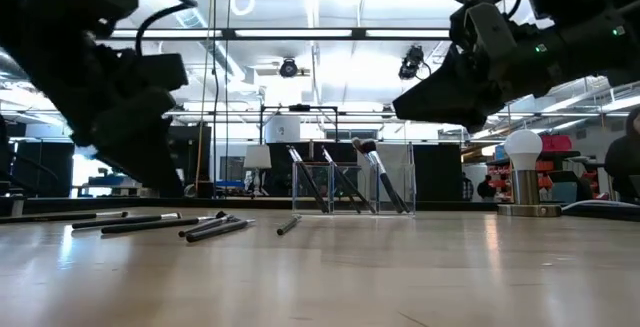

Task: Put items in baskets/containers
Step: Put the black liner brush into the transparent organizer

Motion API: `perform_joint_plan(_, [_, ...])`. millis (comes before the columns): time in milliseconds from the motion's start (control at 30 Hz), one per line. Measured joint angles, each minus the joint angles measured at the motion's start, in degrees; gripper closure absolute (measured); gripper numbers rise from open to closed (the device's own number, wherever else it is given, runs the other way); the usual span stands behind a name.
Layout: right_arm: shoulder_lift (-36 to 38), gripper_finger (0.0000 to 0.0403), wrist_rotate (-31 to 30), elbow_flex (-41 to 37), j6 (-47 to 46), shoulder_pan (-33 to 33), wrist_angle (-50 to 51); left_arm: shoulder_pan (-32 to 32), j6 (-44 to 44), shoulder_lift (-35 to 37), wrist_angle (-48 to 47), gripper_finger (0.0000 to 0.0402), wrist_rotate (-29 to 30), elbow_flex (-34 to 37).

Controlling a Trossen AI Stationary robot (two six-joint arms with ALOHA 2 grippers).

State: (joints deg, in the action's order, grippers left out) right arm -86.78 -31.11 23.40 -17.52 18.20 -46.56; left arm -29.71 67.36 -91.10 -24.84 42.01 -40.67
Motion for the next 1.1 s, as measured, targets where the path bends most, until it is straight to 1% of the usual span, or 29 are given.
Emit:
perform_joint_plan(67, [0.0,0.0294,0.0,-0.2,0.0,0.0,-0.7,-0.1,1.6,-0.9,1.1,0.0166,0.5,0.9])
perform_joint_plan(167, [0.0,0.0294,0.0,-0.3,0.0,0.0,-0.8,0.0,2.7,-2.1,6.4,0.017,0.9,3.1])
perform_joint_plan(233, [0.0,0.0294,0.0,-0.3,0.0,0.0,-0.9,0.0,2.5,-2.8,10.4,0.018,0.8,4.3])
perform_joint_plan(367, [0.0,0.0294,0.0,-0.3,0.0,-0.1,-1.1,0.0,2.5,-2.9,14.9,0.0206,0.6,6.7])
perform_joint_plan(567, [0.0,0.0294,0.0,-0.3,0.0,-0.2,-1.4,-0.1,2.2,-3.5,16.1,0.0246,1.9,8.5])
perform_joint_plan(667, [0.0,0.0294,0.0,-0.3,0.0,-0.2,-1.4,-0.2,2.1,-4.3,16.3,0.0273,2.3,9.1])
perform_joint_plan(767, [0.0,0.0294,0.0,-0.3,0.0,-0.2,-1.4,-0.2,1.2,-5.2,16.9,0.0308,2.4,9.1])
perform_joint_plan(933, [0.0,0.0294,0.0,-0.3,0.0,-0.2,-1.4,-0.2,-0.9,-5.6,18.6,0.038,1.9,9.2])
perform_joint_plan(1000, [0.0,0.0294,0.0,-0.3,0.0,-0.2,-1.4,-0.2,-1.0,-5.6,18.6,0.0389,1.9,9.2])
perform_joint_plan(1100, [0.0,0.0294,0.0,-0.3,0.4,-0.2,-1.4,-0.2,-1.0,-5.7,19.0,0.0384,2.2,9.2])
